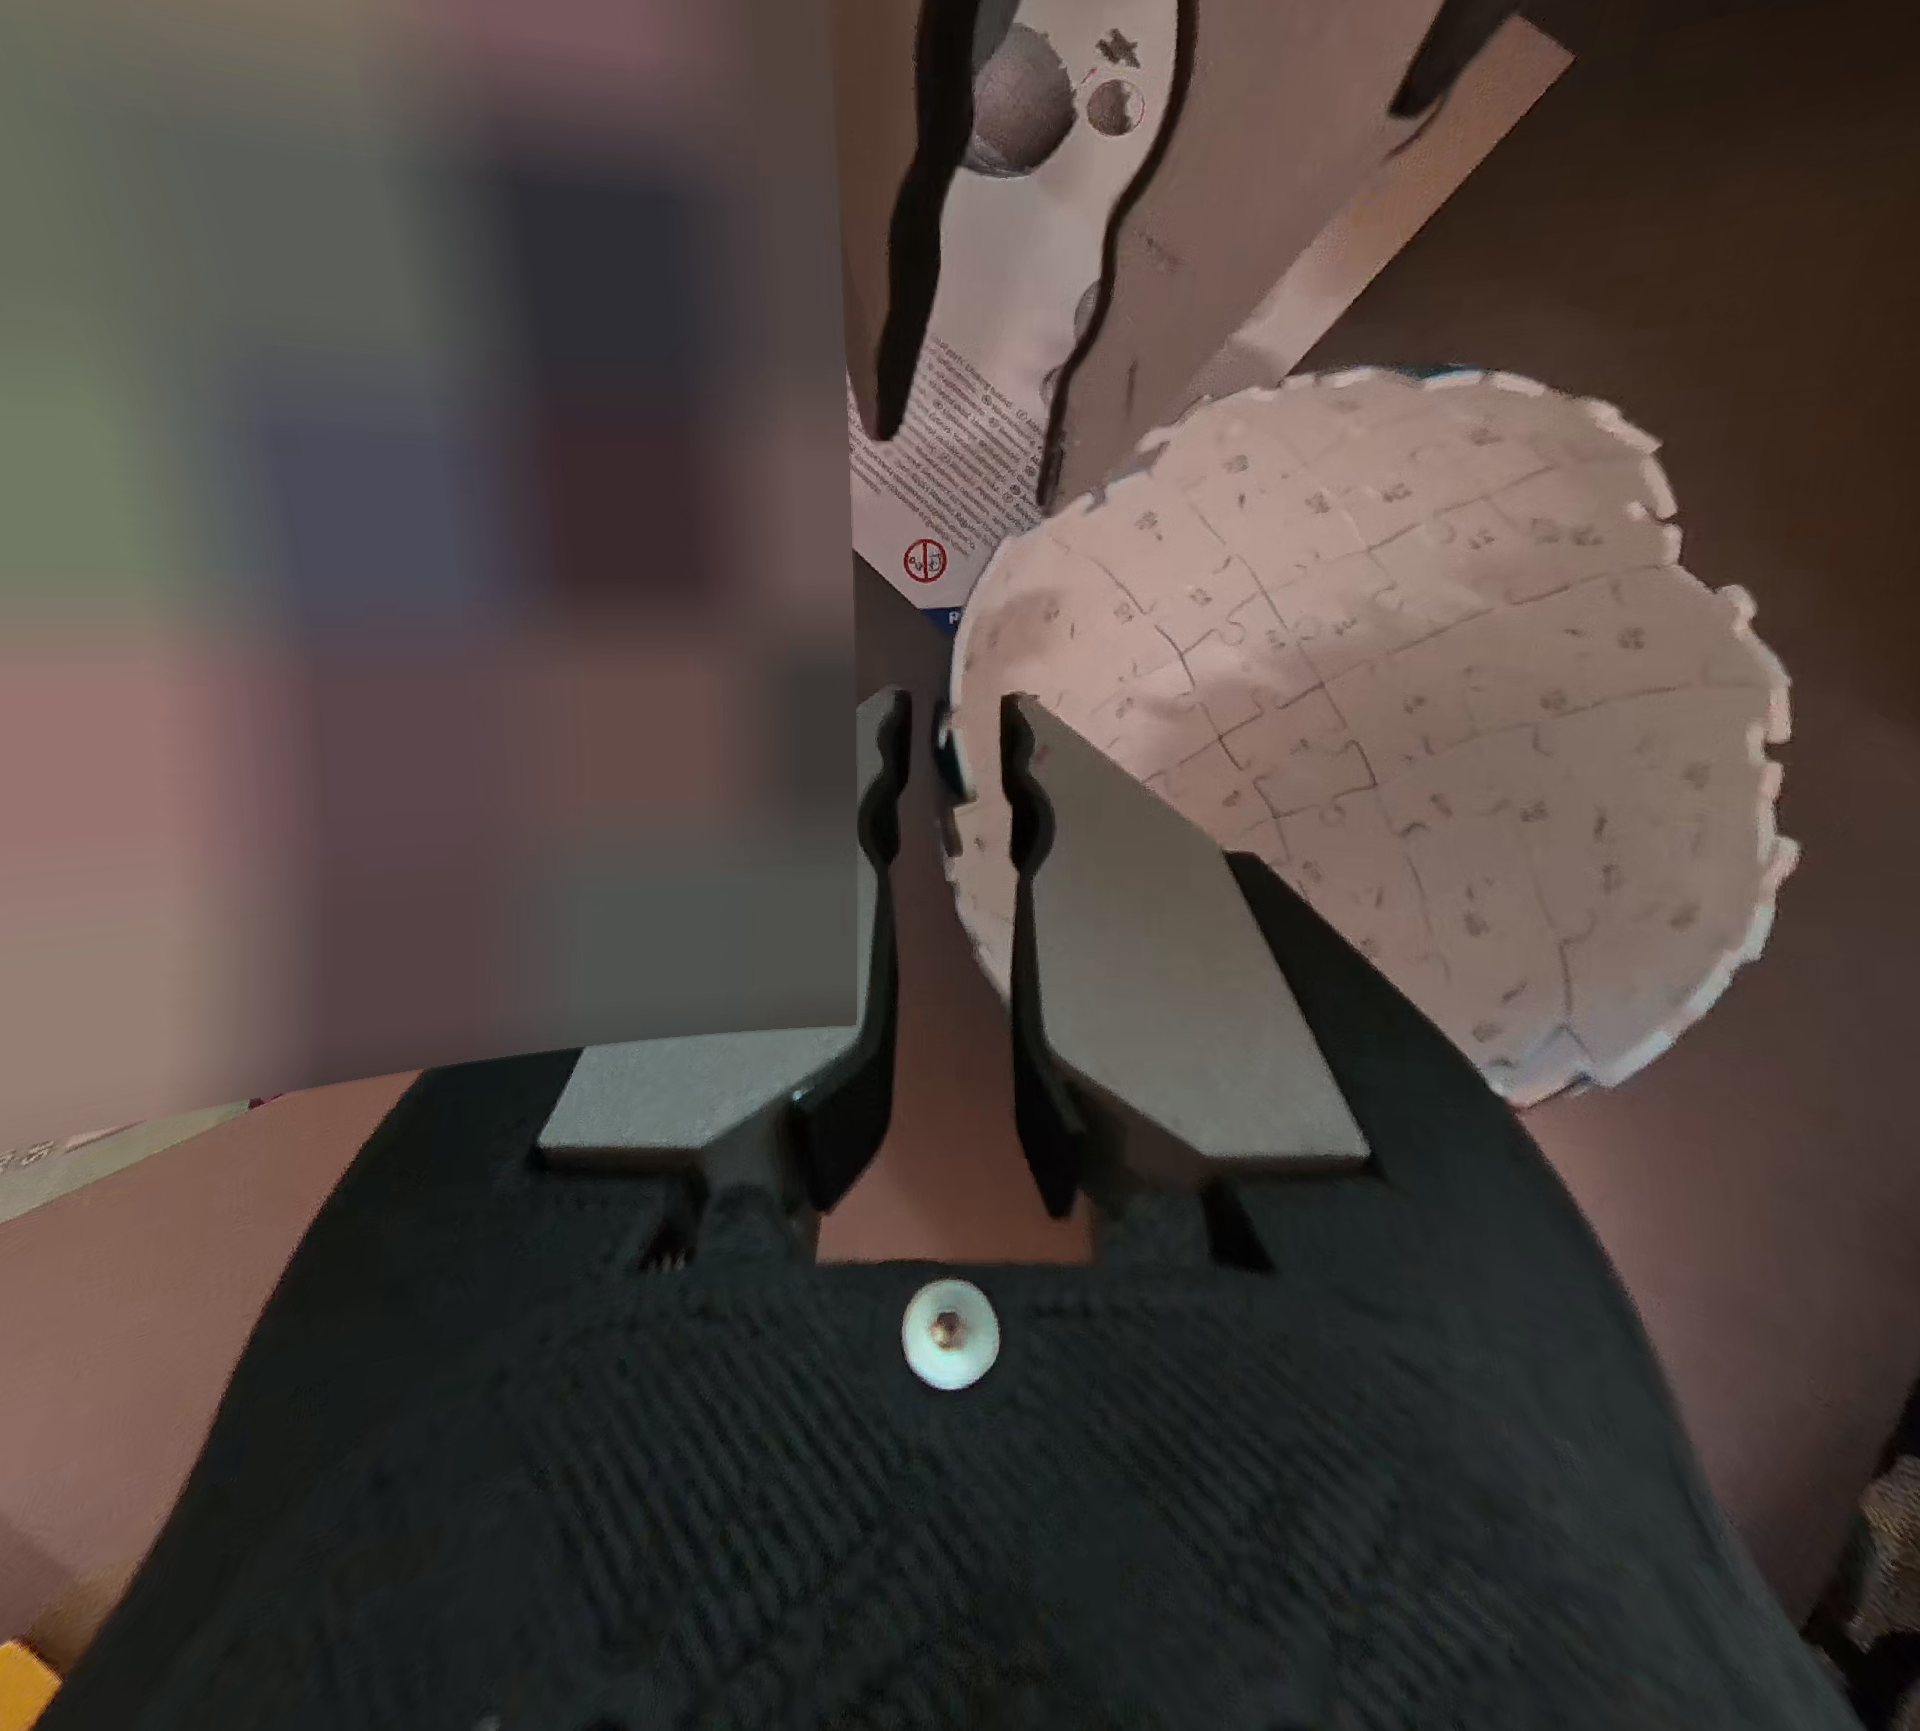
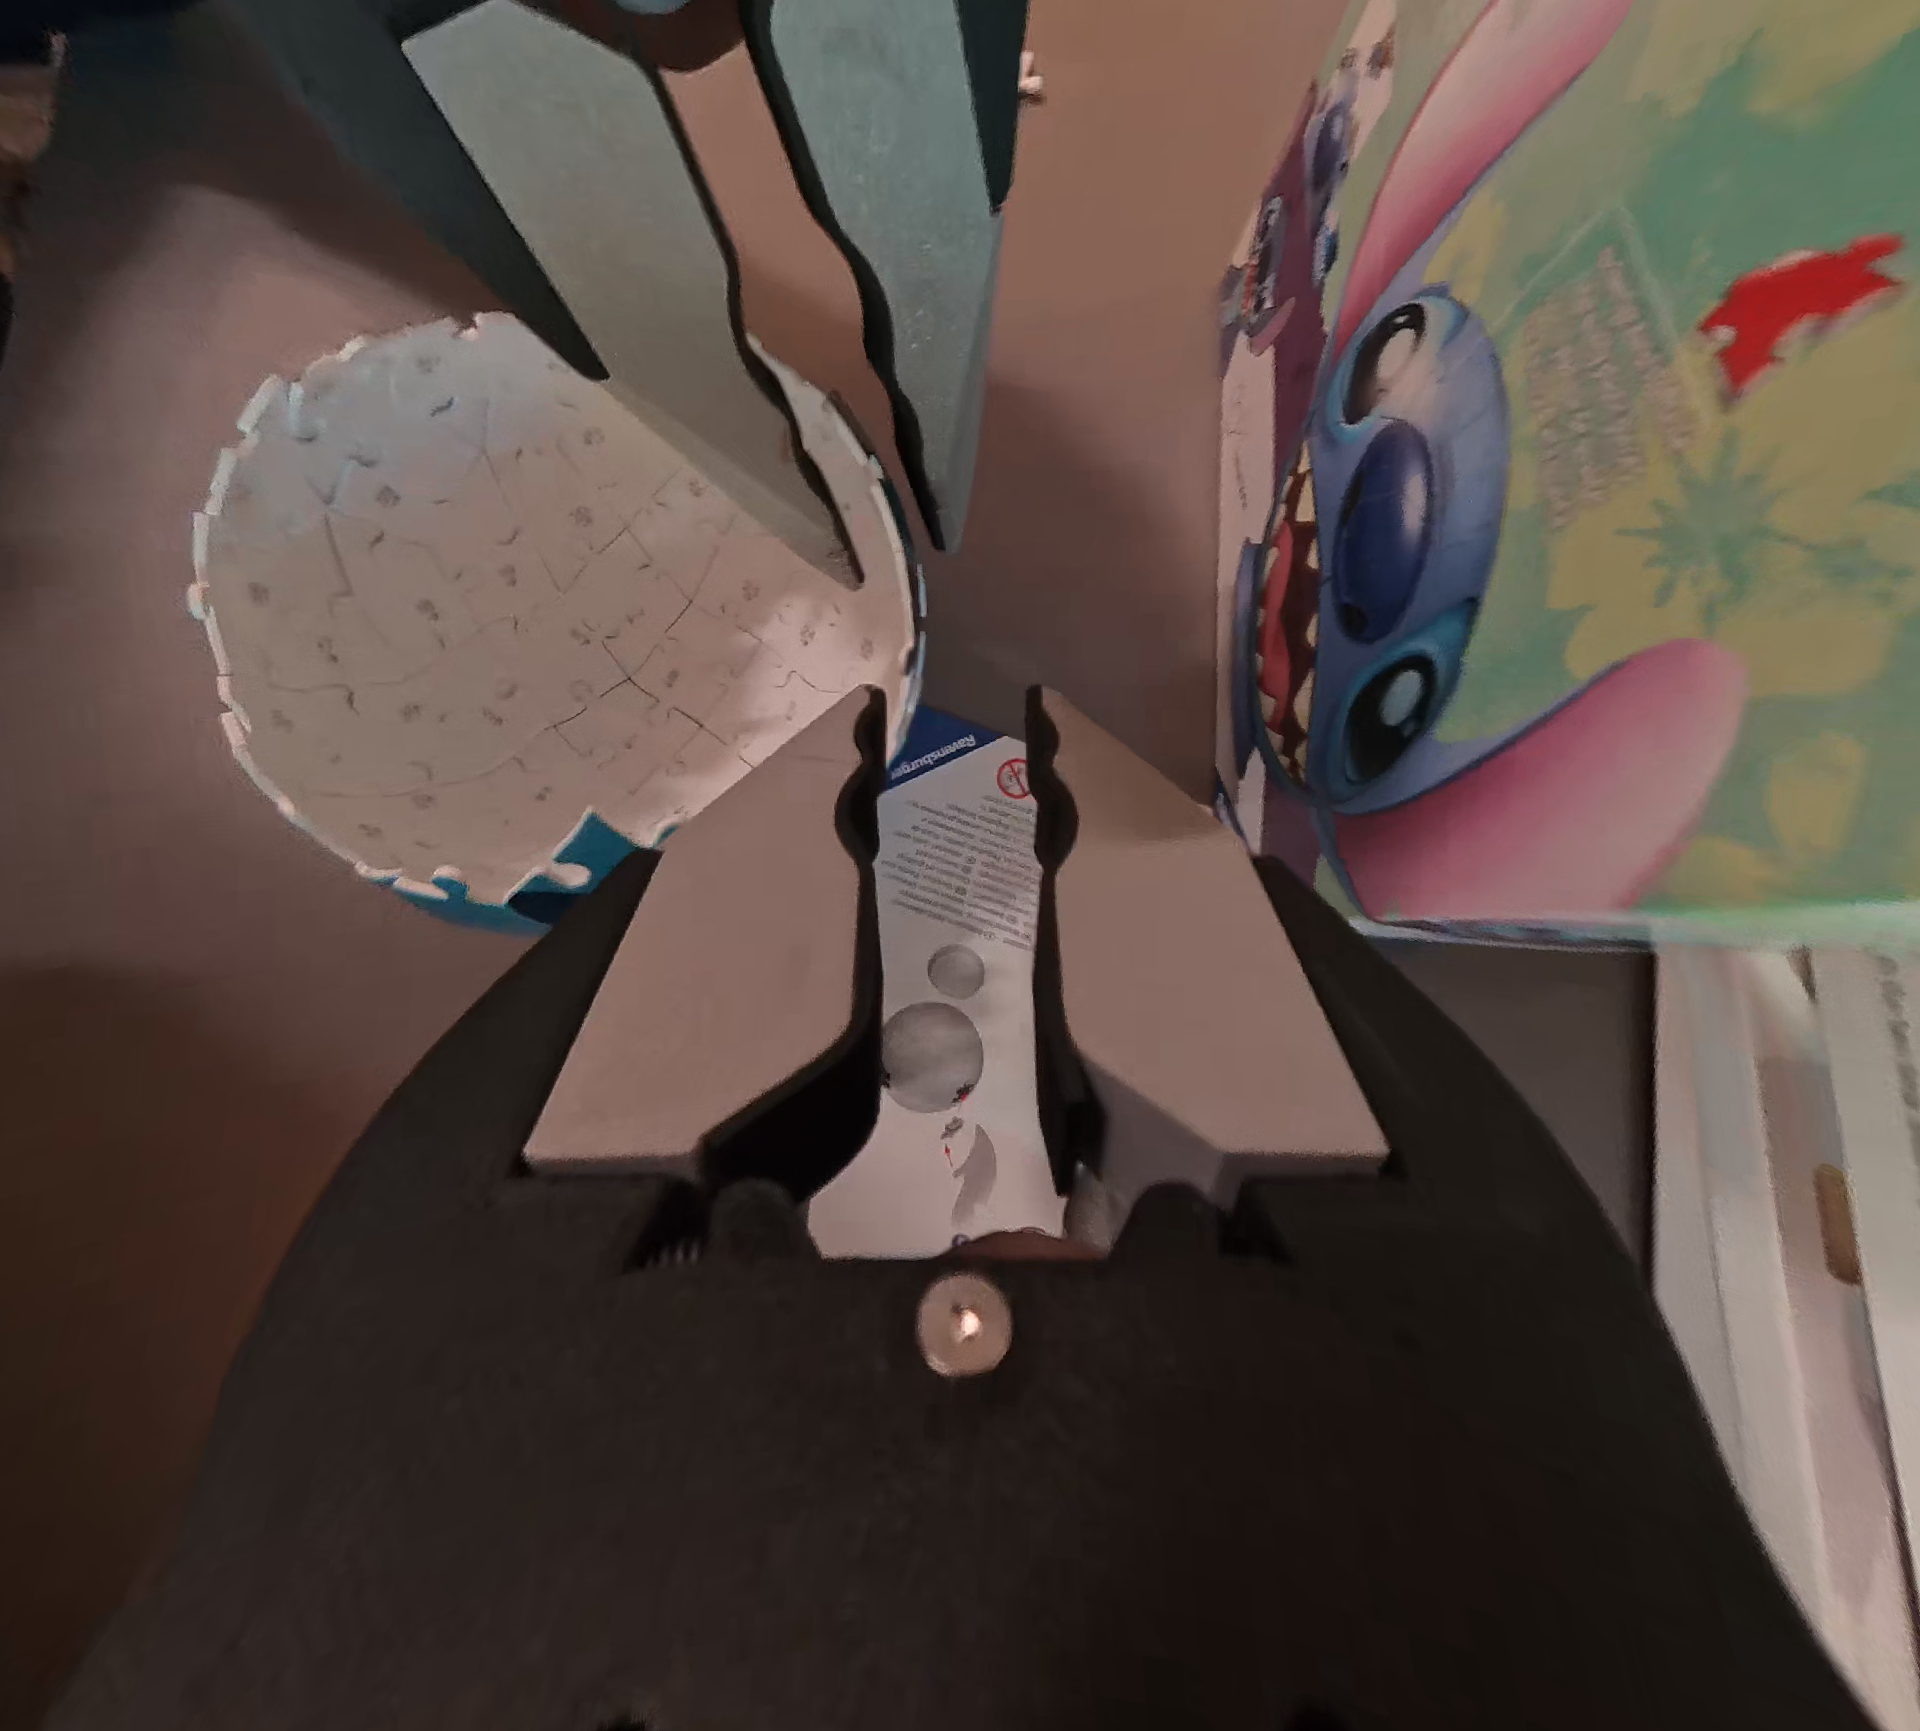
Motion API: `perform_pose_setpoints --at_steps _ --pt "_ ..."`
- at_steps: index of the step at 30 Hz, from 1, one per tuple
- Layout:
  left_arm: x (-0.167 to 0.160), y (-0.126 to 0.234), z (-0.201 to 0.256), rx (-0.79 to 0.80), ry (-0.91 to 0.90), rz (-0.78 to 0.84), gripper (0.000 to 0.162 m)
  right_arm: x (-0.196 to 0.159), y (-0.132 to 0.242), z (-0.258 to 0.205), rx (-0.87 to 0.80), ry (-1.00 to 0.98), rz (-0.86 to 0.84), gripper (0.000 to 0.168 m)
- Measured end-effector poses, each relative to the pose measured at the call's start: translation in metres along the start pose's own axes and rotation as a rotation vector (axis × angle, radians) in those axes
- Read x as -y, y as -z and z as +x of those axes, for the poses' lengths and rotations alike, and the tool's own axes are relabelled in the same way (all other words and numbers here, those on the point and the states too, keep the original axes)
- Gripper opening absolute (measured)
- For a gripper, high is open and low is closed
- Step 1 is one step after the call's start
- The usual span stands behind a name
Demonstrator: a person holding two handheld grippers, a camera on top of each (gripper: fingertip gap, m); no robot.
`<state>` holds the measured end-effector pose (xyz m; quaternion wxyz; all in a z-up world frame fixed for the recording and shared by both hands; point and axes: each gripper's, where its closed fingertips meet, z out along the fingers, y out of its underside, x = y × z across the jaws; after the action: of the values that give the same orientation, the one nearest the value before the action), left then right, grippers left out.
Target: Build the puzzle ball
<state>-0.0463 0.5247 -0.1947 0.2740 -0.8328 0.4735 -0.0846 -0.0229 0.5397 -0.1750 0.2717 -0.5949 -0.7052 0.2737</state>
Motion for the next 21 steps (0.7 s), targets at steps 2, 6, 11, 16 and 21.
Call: perform_pose_setpoints --at_steps 2,6,11,16,21 --pt "0.002 -0.002 0.0 0.01 -0.01 0.003 0.014 0.003 0.004 0.001 -0.003 -0.023 0.017 0.023" --pt "0.004 -0.008 0.0 0.039 -0.041 -0.01 0.014 -0.008 -0.008 -0.007 0.044 -0.044 -0.043 0.023" --pt "0.001 -0.012 -0.001 0.044 -0.059 -0.03 0.007 -0.016 -0.023 -0.013 0.07 -0.005 -0.077 0.003" --pt "0.002 -0.011 -0.001 0.025 -0.051 -0.019 0.005 -0.014 -0.026 -0.012 0.059 0.046 -0.052 0.001" --pt "0.003 -0.007 -0.004 0.034 -0.047 -0.004 0.002 -0.01 -0.026 -0.01 0.046 0.076 -0.018 0.001"
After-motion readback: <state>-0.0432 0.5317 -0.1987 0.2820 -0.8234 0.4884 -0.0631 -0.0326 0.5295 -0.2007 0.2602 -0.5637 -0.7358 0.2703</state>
